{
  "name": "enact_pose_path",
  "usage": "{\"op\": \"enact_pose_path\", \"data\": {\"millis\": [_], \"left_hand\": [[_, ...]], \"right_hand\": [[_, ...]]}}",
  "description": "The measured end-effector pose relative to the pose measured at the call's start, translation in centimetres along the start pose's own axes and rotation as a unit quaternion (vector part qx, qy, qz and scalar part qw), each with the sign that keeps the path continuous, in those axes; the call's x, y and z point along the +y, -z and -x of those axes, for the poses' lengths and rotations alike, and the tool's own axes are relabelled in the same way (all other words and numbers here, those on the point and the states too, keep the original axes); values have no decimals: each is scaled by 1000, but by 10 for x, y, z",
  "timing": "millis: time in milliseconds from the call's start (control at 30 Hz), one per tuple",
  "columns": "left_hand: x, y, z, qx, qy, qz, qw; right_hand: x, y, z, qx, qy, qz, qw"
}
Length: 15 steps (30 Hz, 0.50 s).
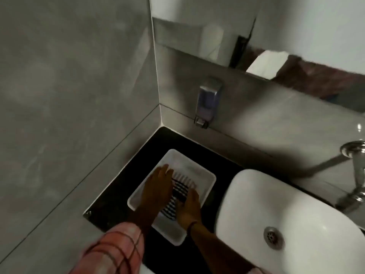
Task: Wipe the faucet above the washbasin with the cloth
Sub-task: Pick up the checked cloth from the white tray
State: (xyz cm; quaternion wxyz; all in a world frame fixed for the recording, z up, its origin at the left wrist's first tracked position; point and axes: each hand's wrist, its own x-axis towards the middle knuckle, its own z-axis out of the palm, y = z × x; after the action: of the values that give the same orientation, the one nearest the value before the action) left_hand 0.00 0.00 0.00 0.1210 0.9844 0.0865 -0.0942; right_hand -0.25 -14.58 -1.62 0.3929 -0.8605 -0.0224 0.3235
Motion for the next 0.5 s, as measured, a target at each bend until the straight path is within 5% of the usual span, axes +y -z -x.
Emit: {"op": "enact_pose_path", "data": {"millis": [233, 367, 500], "left_hand": [[-16, -28, -25, -100, 141, 59, 983], [-22, -32, -32, -105, 155, 122, 975], [-37, -29, -39, -111, 125, 191, 967]], "right_hand": [[-33, -16, -43, 47, -277, -92, 955], [-29, -10, -61, 89, -301, -131, 940], [-30, -12, -68, 123, -323, -312, 885]]}}
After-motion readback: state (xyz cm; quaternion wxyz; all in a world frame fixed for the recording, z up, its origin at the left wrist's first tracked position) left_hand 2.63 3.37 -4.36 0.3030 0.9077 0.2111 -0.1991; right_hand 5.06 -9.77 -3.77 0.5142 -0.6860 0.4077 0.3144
